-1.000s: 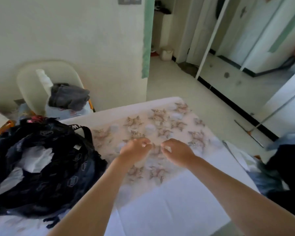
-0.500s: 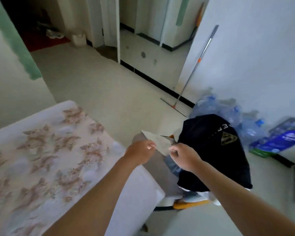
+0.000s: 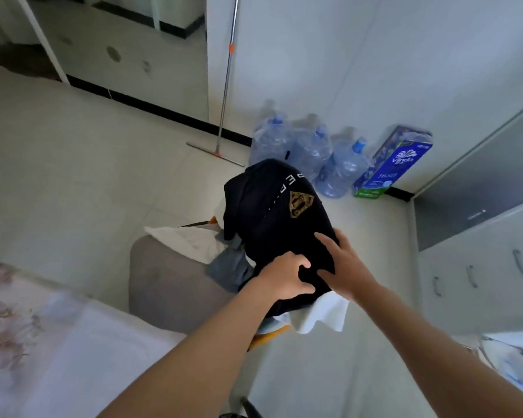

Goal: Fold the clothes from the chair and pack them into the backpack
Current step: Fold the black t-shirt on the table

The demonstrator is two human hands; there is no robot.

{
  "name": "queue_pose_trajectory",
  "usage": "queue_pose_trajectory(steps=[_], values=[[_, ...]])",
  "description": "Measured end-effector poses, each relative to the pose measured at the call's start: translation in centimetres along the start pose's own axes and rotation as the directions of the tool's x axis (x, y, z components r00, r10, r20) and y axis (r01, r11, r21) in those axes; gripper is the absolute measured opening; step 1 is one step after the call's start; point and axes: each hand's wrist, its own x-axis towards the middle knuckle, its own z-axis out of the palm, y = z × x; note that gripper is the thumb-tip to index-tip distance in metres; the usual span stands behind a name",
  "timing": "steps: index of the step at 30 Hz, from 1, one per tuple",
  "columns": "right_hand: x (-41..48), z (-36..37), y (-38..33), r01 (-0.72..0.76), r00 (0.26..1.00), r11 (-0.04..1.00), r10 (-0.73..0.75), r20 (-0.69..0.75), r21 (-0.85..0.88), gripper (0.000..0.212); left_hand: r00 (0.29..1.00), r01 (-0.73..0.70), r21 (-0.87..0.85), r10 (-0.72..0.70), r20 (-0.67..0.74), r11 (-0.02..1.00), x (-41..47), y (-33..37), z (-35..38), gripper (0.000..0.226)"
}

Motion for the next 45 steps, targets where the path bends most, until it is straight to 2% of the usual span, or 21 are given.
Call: queue_pose_trajectory(steps=[3, 6, 9, 12, 14, 16, 18, 20, 23, 25, 27, 29, 31, 33, 35, 37, 39, 41, 43, 44, 45], values=[[-0.7, 0.1, 1.4, 0.038, 0.999, 0.995, -0.04, 0.028, 0.089, 0.082, 0.997, -0.006, 0.124, 0.015, -0.074, 0.992, 1.7, 0.7, 2.7, 0.054], [-1.2, 0.1, 2.6, 0.105, 0.994, 0.993, -0.107, 0.03, 0.057, 0.072, 0.967, -0.035, 0.108, 0.061, -0.247, 0.994, 2.3, 0.2, 4.1, 0.025], [-1.5, -0.3, 2.5, 0.141, 0.99, 0.99, -0.141, -0.022, 0.013, 0.072, 0.939, -0.103, 0.116, 0.135, -0.317, 0.988, 1.9, -0.2, 4.2, 0.008], [-1.6, -0.4, 1.8, 0.142, 0.989, 0.983, -0.145, -0.019, -0.116, 0.081, 0.911, -0.131, 0.036, 0.135, -0.391, 0.991, 1.1, 0.3, 2.6, 0.009], [-1.5, -0.7, 1.3, 0.094, 0.994, 0.989, -0.099, -0.037, -0.112, 0.082, 0.894, -0.117, -0.06, 0.079, -0.442, 0.991, 0.5, 1.0, 0.8, 0.012], [-0.9, -1.0, 0.5, 0.106, 0.981, 0.99, -0.12, -0.153, -0.094, 0.065, 0.875, -0.112, -0.095, 0.053, -0.481, 0.989, 0.0, 1.7, -1.0, 0.01], [0.1, -1.5, -0.4, 0.113, 0.935, 0.989, -0.138, -0.327, -0.096, 0.036, 0.852, -0.123, -0.11, 0.048, -0.522, 0.986, -0.1, 2.5, -2.8, 0.01], [1.0, -2.6, -2.0, 0.092, 0.884, 0.994, -0.108, -0.455, -0.057, 0.021, 0.848, -0.141, -0.135, 0.05, -0.527, 0.981, 0.1, 3.4, -4.4, 0.009], [2.5, -4.3, -4.8, 0.12, 0.851, 0.98, -0.018, -0.524, 0.161, 0.023, 0.91, -0.142, -0.126, 0.08, -0.406, 0.982, -0.2, 4.1, -6.8, 0.022], [3.3, -5.1, -6.5, 0.24, 0.812, 0.958, -0.11, -0.573, 0.155, 0.025, 0.929, -0.125, 0.025, 0.125, -0.349, 0.992, -0.4, 3.3, -8.0, 0.039], [4.0, -5.0, -7.0, 0.318, 0.827, 0.946, -0.249, -0.504, 0.054, 0.027, 0.906, -0.057, 0.188, 0.13, -0.404, 0.981, -0.5, 2.3, -9.6, 0.026], [4.6, -4.7, -6.3, 0.198, 0.909, 0.974, -0.226, -0.351, -0.113, 0.041, 0.879, 0.031, 0.187, 0.062, -0.473, 0.982, -1.2, 1.4, -11.7, 0.016], [4.9, -4.8, -5.3, -0.019, 0.947, 0.964, -0.068, -0.313, -0.266, 0.032, 0.858, 0.054, 0.153, 0.032, -0.513, 0.987, -2.0, 1.0, -13.6, 0.016], [4.7, -5.6, -6.5, -0.102, 0.925, 0.981, 0.032, -0.378, -0.167, 0.022, 0.846, 0.071, 0.242, 0.07, -0.529, 0.968, -3.2, 1.3, -15.1, 0.015], [4.5, -6.8, -9.5, -0.063, 0.905, 0.998, 0.057, -0.422, 0.001, 0.014, 0.828, 0.104, 0.286, 0.077, -0.556, 0.953, -4.4, 1.7, -16.2, 0.016], [4.1, -8.1, -13.2, 0.064, 0.872, 0.996, -0.029, -0.489, 0.056, 0.013, 0.794, 0.102, 0.138, 0.003, -0.608, 0.985, -5.8, 2.2, -17.2, 0.019], [3.2, -9.0, -16.8, 0.199, 0.836, 0.979, -0.141, -0.53, 0.053, 0.011, 0.771, -0.002, -0.158, -0.099, -0.629, 0.987, -7.8, 2.7, -18.3, 0.025], [2.4, -8.9, -19.8, 0.32, 0.823, 0.946, -0.253, -0.508, 0.046, 0.009, 0.808, -0.176, -0.487, -0.157, -0.568, 0.855, -10.3, 3.1, -19.5, 0.035], [1.8, -7.7, -22.5, 0.423, 0.82, 0.905, -0.362, -0.444, 0.042, 0.015, 0.904, -0.242, -0.785, -0.161, -0.395, 0.57, -13.2, 3.5, -20.2, 0.04], [1.4, -6.9, -23.9, 0.474, 0.814, 0.878, -0.409, -0.413, 0.064, 0.018, 0.92, -0.234, -0.831, -0.163, -0.358, 0.504, -14.7, 3.6, -20.4, 0.04], [1.0, -6.1, -25.3, 0.519, 0.806, 0.848, -0.445, -0.39, 0.107, 0.02, 0.911, -0.226, -0.808, -0.176, -0.373, 0.544, -16.1, 3.7, -20.6, 0.037]])
